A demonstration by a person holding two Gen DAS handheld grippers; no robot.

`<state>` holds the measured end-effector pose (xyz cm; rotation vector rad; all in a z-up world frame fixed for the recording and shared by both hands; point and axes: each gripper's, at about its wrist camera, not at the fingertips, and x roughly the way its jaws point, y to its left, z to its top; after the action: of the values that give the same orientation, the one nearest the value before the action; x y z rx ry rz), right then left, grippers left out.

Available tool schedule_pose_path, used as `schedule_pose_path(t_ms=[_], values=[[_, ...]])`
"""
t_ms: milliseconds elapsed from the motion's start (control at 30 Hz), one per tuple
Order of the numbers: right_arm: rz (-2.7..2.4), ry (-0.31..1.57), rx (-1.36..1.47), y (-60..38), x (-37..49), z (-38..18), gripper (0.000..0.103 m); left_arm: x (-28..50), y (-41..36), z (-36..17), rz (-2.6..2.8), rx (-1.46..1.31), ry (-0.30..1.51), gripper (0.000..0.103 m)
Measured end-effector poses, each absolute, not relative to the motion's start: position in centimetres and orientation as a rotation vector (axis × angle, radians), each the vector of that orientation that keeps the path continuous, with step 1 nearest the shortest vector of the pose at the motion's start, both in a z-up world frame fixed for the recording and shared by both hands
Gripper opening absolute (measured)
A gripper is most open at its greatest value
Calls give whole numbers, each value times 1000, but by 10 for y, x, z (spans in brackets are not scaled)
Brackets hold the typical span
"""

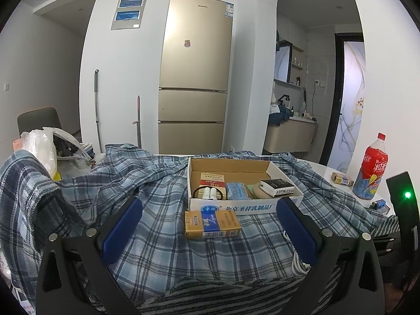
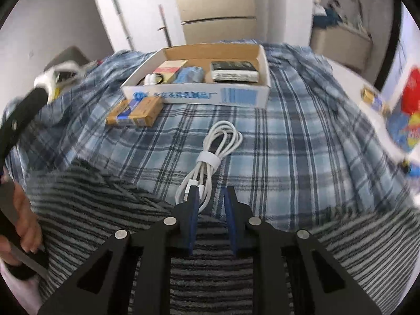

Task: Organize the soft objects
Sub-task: 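Lower the right gripper onto the coiled white USB cable and close it, then lift the white cable with the right gripper while the left gripper grasps the yellow-and-blue Liqun pack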

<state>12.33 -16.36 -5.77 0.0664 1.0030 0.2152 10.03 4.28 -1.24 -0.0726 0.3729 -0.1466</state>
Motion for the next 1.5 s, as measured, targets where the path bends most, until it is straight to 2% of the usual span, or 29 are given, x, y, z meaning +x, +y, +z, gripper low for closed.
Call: schedule_pose_path(t_ms=[367, 733, 1167, 1300, 1500], values=[[114, 996, 206, -149, 155, -70, 21, 100, 43, -14, -148, -77, 377, 103], [32, 955, 106, -136, 166, -79, 22, 102, 40, -16, -153, -74, 394, 103], [48, 961, 128, -139, 168, -87, 22, 100, 39, -15, -159, -70, 381, 103], [89, 939, 123, -139, 163, -76, 21, 98, 32, -5, -140, -34, 383, 103], [158, 863, 92, -143, 154, -30, 21, 92, 22, 37, -179, 6, 343, 103]])
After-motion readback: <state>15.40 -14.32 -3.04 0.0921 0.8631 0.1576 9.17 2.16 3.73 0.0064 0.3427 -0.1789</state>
